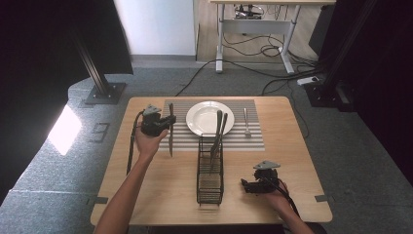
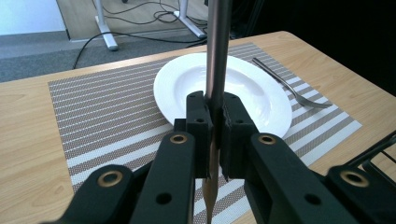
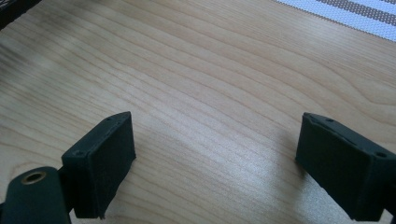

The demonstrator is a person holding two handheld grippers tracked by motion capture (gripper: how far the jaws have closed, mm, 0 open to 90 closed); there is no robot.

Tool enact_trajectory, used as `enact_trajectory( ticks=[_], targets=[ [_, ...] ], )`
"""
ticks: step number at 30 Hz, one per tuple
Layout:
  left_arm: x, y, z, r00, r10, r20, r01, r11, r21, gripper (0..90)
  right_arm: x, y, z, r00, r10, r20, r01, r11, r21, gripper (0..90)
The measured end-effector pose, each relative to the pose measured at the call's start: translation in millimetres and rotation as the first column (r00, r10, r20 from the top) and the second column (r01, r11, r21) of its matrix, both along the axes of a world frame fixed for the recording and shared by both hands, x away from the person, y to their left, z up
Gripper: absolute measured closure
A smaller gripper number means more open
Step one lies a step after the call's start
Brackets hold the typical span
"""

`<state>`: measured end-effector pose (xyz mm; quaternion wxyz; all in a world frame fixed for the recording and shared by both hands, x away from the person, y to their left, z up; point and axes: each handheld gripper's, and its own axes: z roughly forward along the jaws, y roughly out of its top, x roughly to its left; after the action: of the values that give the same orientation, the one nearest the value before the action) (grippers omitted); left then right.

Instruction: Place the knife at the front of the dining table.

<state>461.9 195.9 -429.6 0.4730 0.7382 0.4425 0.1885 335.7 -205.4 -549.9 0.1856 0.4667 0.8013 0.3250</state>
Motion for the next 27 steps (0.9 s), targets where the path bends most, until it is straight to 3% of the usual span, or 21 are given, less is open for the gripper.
enact_trajectory(
  ticks=[9, 19, 27],
  targets=[
    [6.9, -0.9, -4.7, 0.9998, 0.010, -0.018, -0.011, 0.9999, -0.007, 83.8, -0.1, 0.0, -0.2, 1.0000, 0.000, 0.001, 0.000, 1.000, 0.002, 11.6],
    [21.1, 1.6, -9.8, 0.9978, 0.034, -0.056, -0.036, 0.9983, -0.045, 83.8, 0.5, 0.4, -0.6, 1.0000, -0.001, 0.005, 0.000, 1.000, 0.003, 11.2],
    [25.5, -3.6, -12.8, 0.9973, 0.042, -0.060, -0.044, 0.9987, -0.026, 83.8, 0.4, 1.1, -1.2, 0.9999, -0.004, 0.012, 0.004, 1.000, 0.005, 10.9]
  ],
)
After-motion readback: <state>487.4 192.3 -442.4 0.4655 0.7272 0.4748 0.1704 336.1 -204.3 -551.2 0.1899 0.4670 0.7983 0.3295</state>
